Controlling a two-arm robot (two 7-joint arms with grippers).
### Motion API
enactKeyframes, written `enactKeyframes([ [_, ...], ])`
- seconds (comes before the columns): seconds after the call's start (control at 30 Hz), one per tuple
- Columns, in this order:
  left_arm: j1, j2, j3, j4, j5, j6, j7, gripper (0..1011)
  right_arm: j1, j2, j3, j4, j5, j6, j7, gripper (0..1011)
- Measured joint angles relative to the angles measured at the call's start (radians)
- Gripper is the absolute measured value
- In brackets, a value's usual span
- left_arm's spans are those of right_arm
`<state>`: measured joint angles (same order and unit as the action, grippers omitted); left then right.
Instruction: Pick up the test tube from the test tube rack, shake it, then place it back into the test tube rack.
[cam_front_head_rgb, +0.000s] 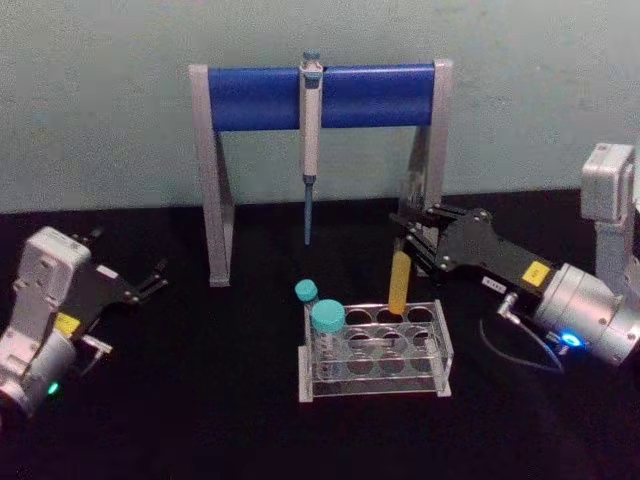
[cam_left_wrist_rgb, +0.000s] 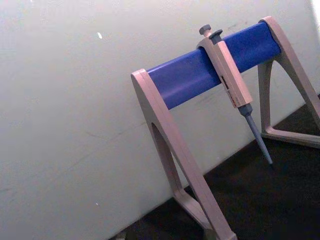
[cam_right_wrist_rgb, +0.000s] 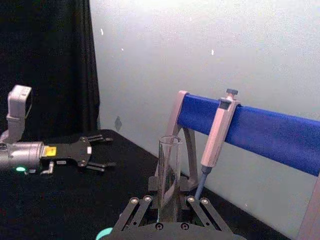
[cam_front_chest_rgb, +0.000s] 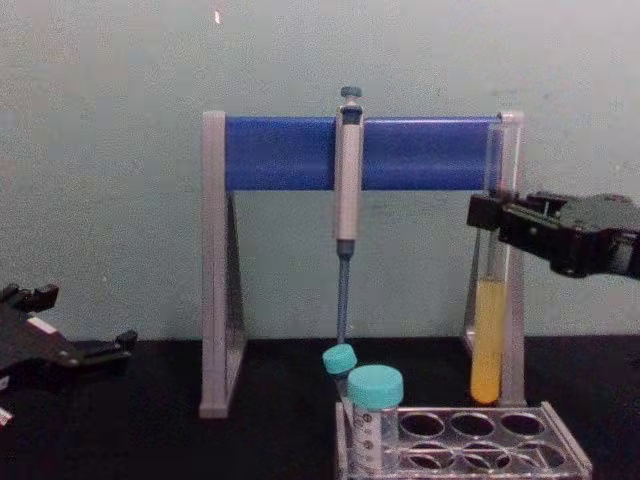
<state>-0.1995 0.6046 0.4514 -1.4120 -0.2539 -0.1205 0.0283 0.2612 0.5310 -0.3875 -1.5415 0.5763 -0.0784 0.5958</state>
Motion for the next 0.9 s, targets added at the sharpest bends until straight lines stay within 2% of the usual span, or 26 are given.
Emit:
enactKeyframes([
  [0.3, 0.0, 0.0, 0.0, 0.0, 0.0, 0.0, 0.0, 1001, 0.024, -0.027, -0.025, 0.057, -0.036, -0.013, -0.009, 229],
  [0.9, 0.0, 0.0, 0.0, 0.0, 0.0, 0.0, 0.0, 1001, 0.047, -0.057, -0.047, 0.123, -0.073, -0.016, -0.004, 229],
])
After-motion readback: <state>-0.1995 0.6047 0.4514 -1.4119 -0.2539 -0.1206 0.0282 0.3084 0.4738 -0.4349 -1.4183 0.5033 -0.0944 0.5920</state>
